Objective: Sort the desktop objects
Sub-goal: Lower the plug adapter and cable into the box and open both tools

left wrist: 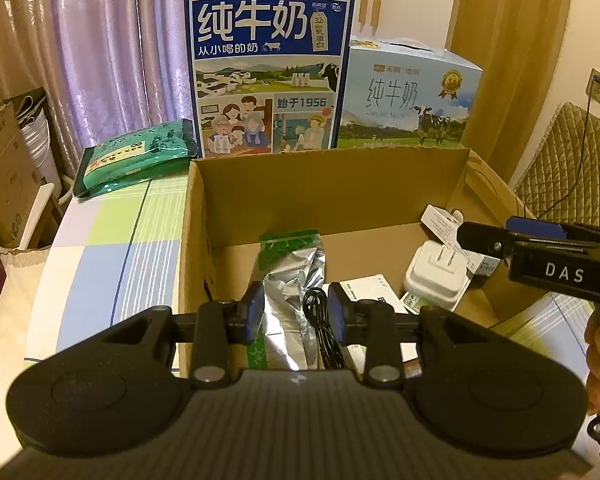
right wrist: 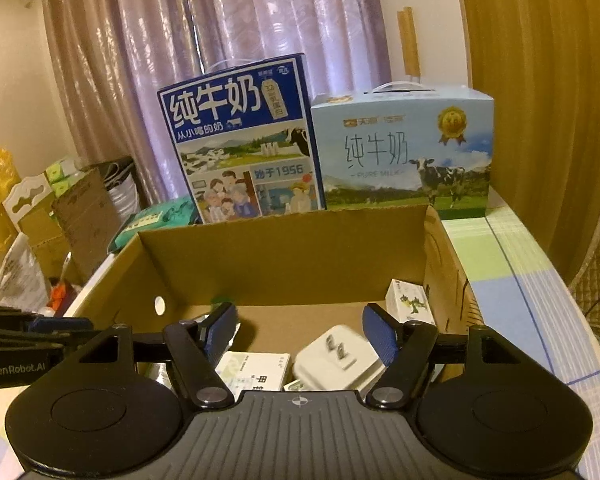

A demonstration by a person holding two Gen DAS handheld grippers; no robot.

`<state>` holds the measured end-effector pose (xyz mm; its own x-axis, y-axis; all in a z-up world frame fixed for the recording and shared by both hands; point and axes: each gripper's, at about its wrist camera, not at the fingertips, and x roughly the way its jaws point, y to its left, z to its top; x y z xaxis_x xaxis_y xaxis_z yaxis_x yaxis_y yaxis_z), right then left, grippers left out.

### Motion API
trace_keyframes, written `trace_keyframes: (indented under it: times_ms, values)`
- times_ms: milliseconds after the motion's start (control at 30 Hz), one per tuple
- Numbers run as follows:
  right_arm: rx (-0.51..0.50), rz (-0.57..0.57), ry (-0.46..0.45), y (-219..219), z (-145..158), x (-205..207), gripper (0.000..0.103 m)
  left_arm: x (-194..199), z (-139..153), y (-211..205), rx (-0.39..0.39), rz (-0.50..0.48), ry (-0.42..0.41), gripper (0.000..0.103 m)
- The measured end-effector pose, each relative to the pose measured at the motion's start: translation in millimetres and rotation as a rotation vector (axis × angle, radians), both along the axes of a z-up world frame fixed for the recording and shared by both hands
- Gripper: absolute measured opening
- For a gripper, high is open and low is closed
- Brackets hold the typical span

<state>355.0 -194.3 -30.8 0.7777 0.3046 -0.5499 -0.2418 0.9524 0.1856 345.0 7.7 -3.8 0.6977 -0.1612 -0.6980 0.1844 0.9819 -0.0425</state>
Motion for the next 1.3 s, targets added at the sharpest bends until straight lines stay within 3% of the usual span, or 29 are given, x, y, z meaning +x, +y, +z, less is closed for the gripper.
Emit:
trace_keyframes:
  times_ms: [733,967,1133,1300]
  values:
    - [-0.024,0.007,-0.005,5,-2,-4,0.071,-2,-1,0,0.012,-0.002,0.001,0.034]
    - [-0.031,-0.001,-0.013,1,-1,-6,0.072,-5,-2,2,0.024,-0.002,-0.002,0.043]
    - [-0.041,-0.01,-0.029,-2,1,-10,0.09,-10,2,2,0.028,-0.001,-0.019,0.057]
    - [-0.04,-0.021,-0.043,-11,4,-18,0.096,-17,5,3,0.032,-0.002,-0.034,0.066]
